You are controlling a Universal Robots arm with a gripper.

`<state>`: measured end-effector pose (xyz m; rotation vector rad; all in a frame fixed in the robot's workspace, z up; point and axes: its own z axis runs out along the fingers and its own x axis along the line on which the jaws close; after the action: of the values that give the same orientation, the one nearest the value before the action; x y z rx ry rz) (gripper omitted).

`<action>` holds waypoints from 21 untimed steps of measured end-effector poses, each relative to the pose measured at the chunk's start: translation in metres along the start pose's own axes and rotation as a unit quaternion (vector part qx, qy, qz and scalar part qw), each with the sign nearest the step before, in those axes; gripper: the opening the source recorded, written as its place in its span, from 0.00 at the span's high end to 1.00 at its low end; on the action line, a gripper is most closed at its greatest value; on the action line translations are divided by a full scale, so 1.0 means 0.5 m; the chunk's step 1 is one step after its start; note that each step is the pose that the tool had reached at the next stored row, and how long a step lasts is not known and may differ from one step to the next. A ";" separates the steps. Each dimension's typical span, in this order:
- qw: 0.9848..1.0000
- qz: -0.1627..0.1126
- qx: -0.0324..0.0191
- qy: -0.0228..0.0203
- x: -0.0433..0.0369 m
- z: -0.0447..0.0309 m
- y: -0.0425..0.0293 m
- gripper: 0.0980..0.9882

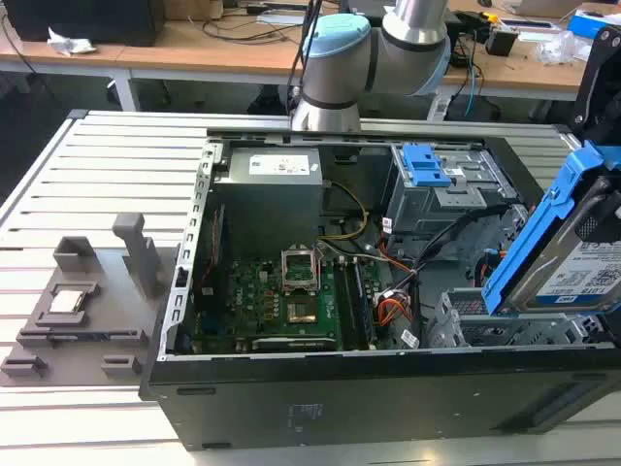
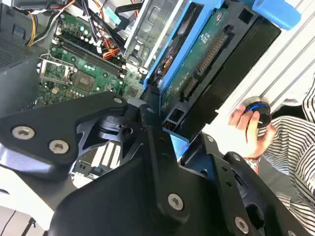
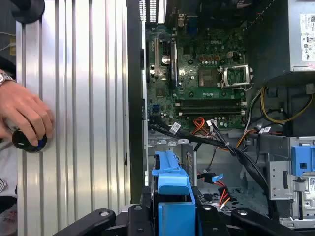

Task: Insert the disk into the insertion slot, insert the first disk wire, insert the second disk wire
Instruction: 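Insert the disk into the insertion slot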

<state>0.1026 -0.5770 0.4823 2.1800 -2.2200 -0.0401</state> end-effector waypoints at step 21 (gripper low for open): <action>1.000 0.000 0.000 0.000 -0.033 0.067 0.001 0.70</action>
<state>0.1009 -0.5604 0.4487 2.1800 -2.2200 -0.0400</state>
